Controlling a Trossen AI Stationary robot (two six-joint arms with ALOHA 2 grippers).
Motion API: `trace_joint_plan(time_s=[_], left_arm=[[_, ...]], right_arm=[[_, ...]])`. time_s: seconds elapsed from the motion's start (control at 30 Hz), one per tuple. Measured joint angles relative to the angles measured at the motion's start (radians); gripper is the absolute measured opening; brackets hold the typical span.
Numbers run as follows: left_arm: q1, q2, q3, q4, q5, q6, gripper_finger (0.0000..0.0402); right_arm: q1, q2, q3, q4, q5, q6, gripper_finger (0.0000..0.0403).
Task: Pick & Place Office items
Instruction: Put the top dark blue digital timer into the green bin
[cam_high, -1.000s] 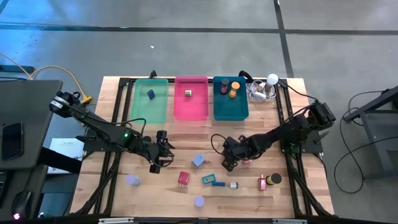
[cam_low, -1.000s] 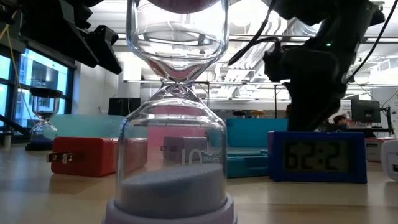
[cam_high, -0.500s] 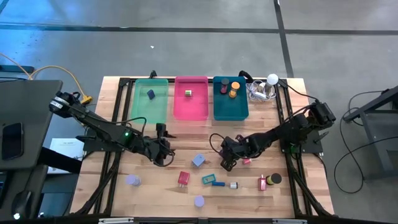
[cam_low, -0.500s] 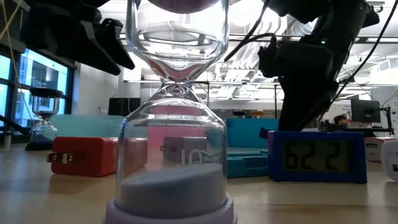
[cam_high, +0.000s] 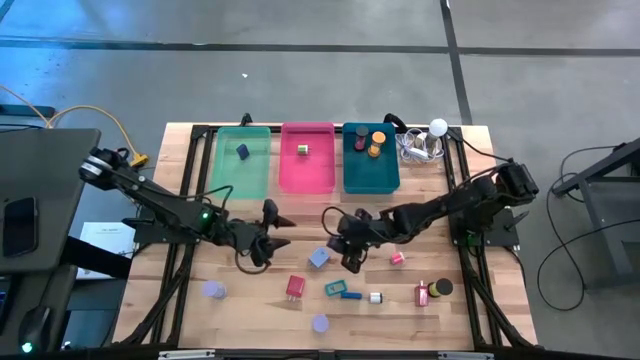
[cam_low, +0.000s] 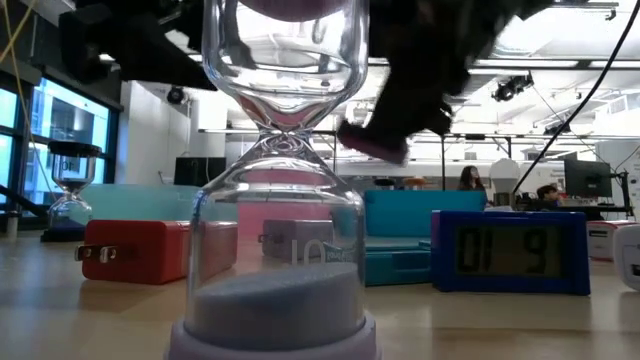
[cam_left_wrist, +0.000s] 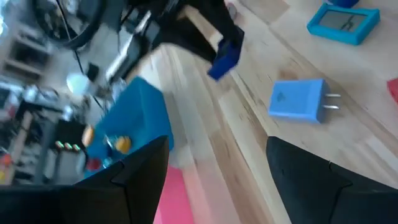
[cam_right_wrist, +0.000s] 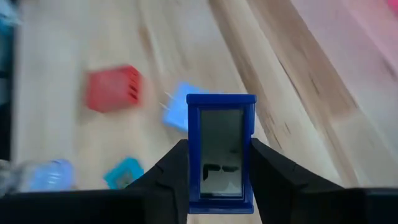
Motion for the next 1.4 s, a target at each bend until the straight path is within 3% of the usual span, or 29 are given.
trace_joint_plan(time_s=[0.3,0.87,1.27,1.4], left_arm=[[0.000,0.124,0.000,0.227,0.038,0.259,0.0262],[0.054,0.397,0.001,0.723,0.090,0.508,0.0262],[0.049,0.445,0.001,0.765,0.123,0.532,0.0261],[0.046,0.444,0.001,0.775,0.123,0.531,0.0242]], right_arm=[[-0.022,0.000,0.072,0.062,-0.077,-0.112,0.0125],[-0.022,0.000,0.073,0.058,-0.087,-0.136,0.0124],[-0.028,0.000,0.073,0.058,-0.096,-0.150,0.0126],[-0.028,0.000,0.073,0.059,-0.095,-0.151,0.0124]])
